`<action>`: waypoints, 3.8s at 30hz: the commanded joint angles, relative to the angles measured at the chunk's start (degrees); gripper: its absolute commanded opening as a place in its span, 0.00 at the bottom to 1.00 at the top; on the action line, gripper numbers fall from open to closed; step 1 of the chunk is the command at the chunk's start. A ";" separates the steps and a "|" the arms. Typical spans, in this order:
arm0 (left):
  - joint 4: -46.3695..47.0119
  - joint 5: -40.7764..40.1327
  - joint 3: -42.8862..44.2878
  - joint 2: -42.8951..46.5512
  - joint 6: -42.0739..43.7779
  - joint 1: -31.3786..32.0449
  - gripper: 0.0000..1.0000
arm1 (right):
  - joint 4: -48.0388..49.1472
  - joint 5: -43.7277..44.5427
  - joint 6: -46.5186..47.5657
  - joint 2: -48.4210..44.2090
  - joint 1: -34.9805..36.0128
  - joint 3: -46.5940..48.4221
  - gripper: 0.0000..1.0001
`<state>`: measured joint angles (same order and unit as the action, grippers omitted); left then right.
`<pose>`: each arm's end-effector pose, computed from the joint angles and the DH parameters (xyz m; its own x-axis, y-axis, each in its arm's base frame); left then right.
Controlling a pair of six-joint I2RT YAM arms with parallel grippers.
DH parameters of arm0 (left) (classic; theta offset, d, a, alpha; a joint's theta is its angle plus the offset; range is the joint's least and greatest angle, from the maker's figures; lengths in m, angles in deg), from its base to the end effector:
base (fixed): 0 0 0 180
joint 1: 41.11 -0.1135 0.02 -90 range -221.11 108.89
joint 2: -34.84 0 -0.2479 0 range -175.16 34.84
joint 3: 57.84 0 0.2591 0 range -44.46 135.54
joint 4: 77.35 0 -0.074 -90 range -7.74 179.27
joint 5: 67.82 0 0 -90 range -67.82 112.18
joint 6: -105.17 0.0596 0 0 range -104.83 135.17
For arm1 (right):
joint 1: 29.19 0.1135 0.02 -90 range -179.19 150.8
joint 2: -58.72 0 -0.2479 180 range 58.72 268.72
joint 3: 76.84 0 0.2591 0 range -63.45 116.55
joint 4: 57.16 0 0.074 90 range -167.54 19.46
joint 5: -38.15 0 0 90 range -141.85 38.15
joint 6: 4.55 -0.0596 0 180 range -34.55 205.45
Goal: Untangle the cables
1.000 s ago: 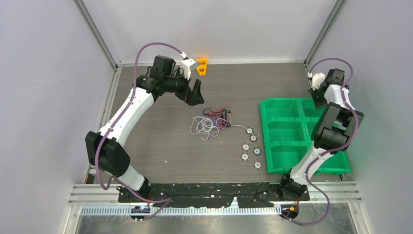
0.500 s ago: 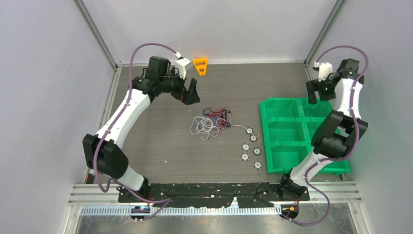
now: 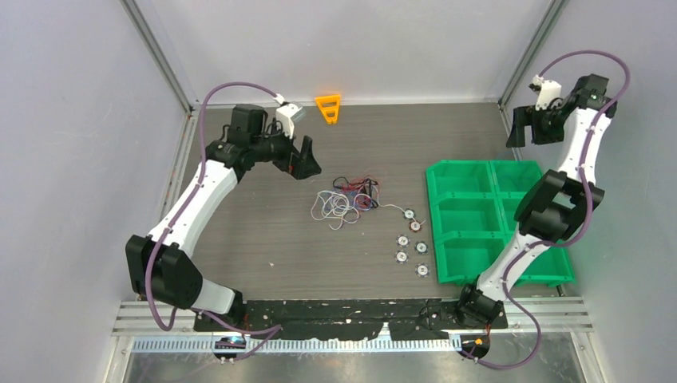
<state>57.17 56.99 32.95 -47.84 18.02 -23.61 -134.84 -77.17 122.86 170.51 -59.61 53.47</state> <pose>0.3165 -0.1355 0.3213 -0.5444 0.2144 -0.8110 0.7075 0.6368 -0.3065 0.3779 -0.1923 0.3162 -0.7513 -0.1957 -0.6303 -0.2364 0.9714 -0.0198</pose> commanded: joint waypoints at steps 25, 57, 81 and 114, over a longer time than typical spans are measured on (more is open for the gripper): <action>2.06 3.50 6.67 -17.83 -1.04 3.09 0.96 | 3.76 8.81 0.53 -0.67 1.17 -18.71 0.13; -5.26 6.79 -7.61 -20.48 -0.97 0.61 0.00 | 29.03 -2.25 -34.01 -4.99 55.35 -27.77 0.69; -0.14 9.88 27.48 10.42 -16.36 -21.83 0.00 | 33.40 11.28 -27.40 8.18 60.65 -27.85 0.07; 10.55 11.25 24.26 13.20 -28.37 -22.15 0.00 | 35.05 -3.19 -22.89 0.84 70.71 -0.79 0.08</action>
<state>66.35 70.52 58.85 -37.06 -11.59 -45.36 -100.48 -84.10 100.52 173.26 11.51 46.91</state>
